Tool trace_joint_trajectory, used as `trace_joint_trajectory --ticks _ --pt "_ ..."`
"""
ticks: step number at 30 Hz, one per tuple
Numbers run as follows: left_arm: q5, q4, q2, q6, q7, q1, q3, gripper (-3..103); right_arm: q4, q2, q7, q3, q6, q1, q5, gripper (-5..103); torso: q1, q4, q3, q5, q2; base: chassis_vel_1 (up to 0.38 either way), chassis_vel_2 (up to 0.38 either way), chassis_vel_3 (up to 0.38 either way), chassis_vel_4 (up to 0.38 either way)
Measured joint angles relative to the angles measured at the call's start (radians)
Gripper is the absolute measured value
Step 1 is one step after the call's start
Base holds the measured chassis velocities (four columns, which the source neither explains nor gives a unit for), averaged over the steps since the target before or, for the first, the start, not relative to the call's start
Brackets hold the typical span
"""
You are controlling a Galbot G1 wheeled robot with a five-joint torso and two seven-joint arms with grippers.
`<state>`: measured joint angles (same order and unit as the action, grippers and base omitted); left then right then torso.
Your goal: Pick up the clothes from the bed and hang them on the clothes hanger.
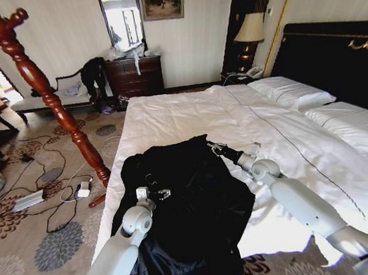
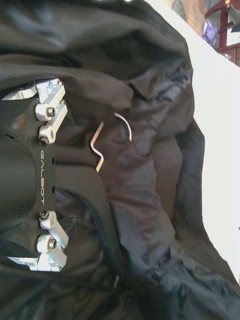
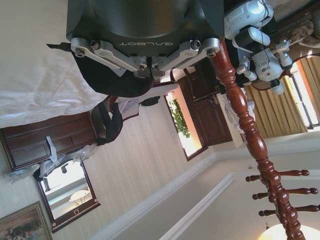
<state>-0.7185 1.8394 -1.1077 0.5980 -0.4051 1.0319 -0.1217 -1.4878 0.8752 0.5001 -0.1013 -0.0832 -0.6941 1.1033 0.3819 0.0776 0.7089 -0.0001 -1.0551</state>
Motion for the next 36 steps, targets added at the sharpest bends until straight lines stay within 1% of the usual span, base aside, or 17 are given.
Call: trace_joint_trajectory --ticks 2,3,6,13,15,16,18,19,20,22,25,26,29,32,34,35,36 --pt "0.000 -0.008 0.005 -0.013 0.012 0.004 -0.009 100 -0.001 -0.001 0.001 -0.005 0.001 -0.007 -0.004 0 0.000 0.0001 0.000 0.0001 0.000 0.000 0.000 0.000 0.000" --pt "0.000 -0.009 0.005 -0.015 0.013 0.004 -0.010 103 -0.001 -0.001 0.001 -0.006 0.001 -0.008 -0.004 0 0.000 0.0001 0.000 0.0000 0.000 0.000 0.000 0.000 0.000" --pt "-0.008 -0.020 -0.003 -0.027 0.019 0.000 -0.013 100 -0.005 -0.003 0.001 -0.009 0.002 -0.014 -0.007 0 0.000 0.0003 0.000 0.0001 0.000 0.000 0.000 0.000 0.000" --pt "-0.006 -0.036 -0.032 -0.029 0.020 -0.017 0.013 91 -0.021 -0.011 0.001 -0.022 0.003 -0.036 -0.008 0 0.000 0.0004 0.000 0.0001 0.000 0.000 0.000 0.000 0.000" --pt "0.011 -0.051 -0.049 -0.031 0.021 -0.021 0.023 82 -0.030 -0.018 0.001 -0.032 0.004 -0.049 -0.008 0 0.000 0.0004 0.000 0.0001 0.000 0.000 0.000 0.000 0.000" --pt "0.011 -0.051 -0.049 -0.031 0.021 -0.021 0.023 82 -0.030 -0.018 0.001 -0.032 0.004 -0.049 -0.008 0 0.000 0.0004 0.000 0.0001 0.000 0.000 0.000 0.000 0.000" --pt "0.022 -0.062 -0.062 -0.031 0.022 -0.023 0.031 72 -0.035 -0.023 0.001 -0.039 0.004 -0.059 -0.009 0 0.000 0.0003 0.000 0.0001 0.000 0.000 0.000 0.000 0.000" --pt "0.025 -0.064 -0.065 -0.031 0.022 -0.023 0.033 72 -0.036 -0.023 0.001 -0.040 0.004 -0.060 -0.009 0 0.000 0.0003 0.000 0.0001 0.000 0.000 0.000 0.000 0.000" --pt "0.032 -0.070 -0.071 -0.031 0.022 -0.024 0.040 60 -0.038 -0.025 0.001 -0.043 0.004 -0.064 -0.009 0 0.000 0.0004 0.000 0.0001 0.000 0.000 0.000 0.000 0.000" --pt "0.035 -0.071 -0.072 -0.031 0.022 -0.024 0.043 60 -0.039 -0.026 0.001 -0.044 0.004 -0.065 -0.009 0 0.000 0.0004 0.000 0.0001 0.000 0.000 0.000 0.000 0.000" --pt "0.041 -0.073 -0.070 -0.030 0.023 -0.024 0.052 44 -0.042 -0.028 0.002 -0.044 0.005 -0.066 -0.009 0 0.000 0.0002 0.000 0.0001 0.000 0.000 0.000 0.000 0.000" --pt "0.041 -0.073 -0.070 -0.030 0.023 -0.024 0.052 44 -0.042 -0.028 0.002 -0.044 0.005 -0.066 -0.009 0 0.000 0.0002 0.000 0.0001 0.000 0.000 0.000 0.000 0.000" --pt "0.034 -0.065 -0.056 -0.011 0.021 -0.023 0.059 30 -0.041 -0.030 0.004 -0.045 0.006 -0.063 -0.009 0 0.000 0.0003 0.000 0.0001 0.000 0.000 0.000 0.000 0.000" --pt "0.030 -0.063 -0.050 -0.004 0.021 -0.025 0.065 26 -0.039 -0.031 0.005 -0.044 0.006 -0.062 -0.009 0 0.000 0.0003 0.000 0.0000 0.000 0.000 0.000 0.000 0.000" --pt "0.028 -0.063 -0.046 -0.002 0.021 -0.029 0.068 36 -0.038 -0.031 0.006 -0.043 0.007 -0.059 -0.009 0 0.000 0.0003 0.000 0.0000 0.000 0.000 0.000 0.000 0.000" --pt "0.027 -0.063 -0.046 -0.003 0.022 -0.031 0.069 36 -0.037 -0.031 0.006 -0.042 0.007 -0.058 -0.009 0 0.000 0.0002 0.000 0.0000 0.000 0.000 0.000 0.000 0.000" --pt "0.027 -0.061 -0.045 -0.009 0.028 -0.035 0.067 33 -0.036 -0.031 0.006 -0.040 0.007 -0.056 -0.008 0 0.000 0.0003 0.000 0.0000 0.000 0.000 0.000 0.000 0.000"
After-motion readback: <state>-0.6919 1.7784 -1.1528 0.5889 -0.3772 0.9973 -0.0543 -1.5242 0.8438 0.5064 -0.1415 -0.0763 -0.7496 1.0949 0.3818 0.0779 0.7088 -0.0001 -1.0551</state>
